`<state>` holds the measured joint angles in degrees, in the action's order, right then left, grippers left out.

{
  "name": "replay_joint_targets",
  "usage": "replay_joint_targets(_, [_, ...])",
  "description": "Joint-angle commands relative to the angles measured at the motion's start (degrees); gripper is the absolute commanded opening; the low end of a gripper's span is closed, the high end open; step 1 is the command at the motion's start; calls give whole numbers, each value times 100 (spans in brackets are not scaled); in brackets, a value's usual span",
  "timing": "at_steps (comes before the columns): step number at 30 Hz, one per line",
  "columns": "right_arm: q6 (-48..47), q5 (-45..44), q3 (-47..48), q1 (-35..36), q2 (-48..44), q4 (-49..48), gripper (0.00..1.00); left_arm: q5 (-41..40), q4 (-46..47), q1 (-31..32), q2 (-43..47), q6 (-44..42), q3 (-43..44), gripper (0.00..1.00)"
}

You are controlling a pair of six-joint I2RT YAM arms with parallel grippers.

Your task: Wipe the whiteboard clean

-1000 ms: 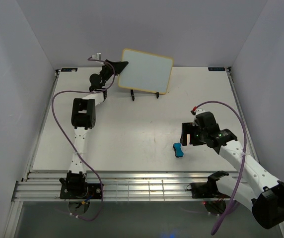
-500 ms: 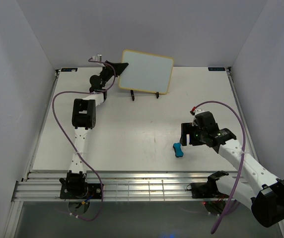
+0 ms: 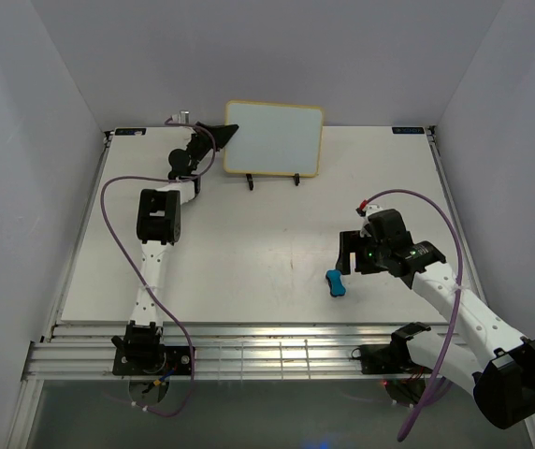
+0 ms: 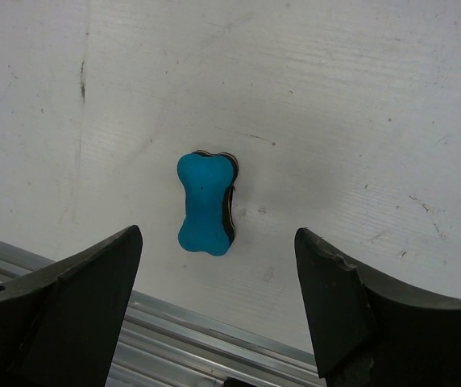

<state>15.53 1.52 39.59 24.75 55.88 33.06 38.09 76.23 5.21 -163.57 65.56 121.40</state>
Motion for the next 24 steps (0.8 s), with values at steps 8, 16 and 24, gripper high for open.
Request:
replay_joint_targets(8, [-120,200,180,-14,-15,-212,82,559,1870,-205,-307,-544,103,0])
replay_joint_targets(16, [-120,270,128,-14,-121,-256,82,524,1993,-205,-395,-448,-64,0])
replay_joint_targets(24, [-129,288,119,-23,-200,-238,82,480,2072,-214,-474,-351,-187,2])
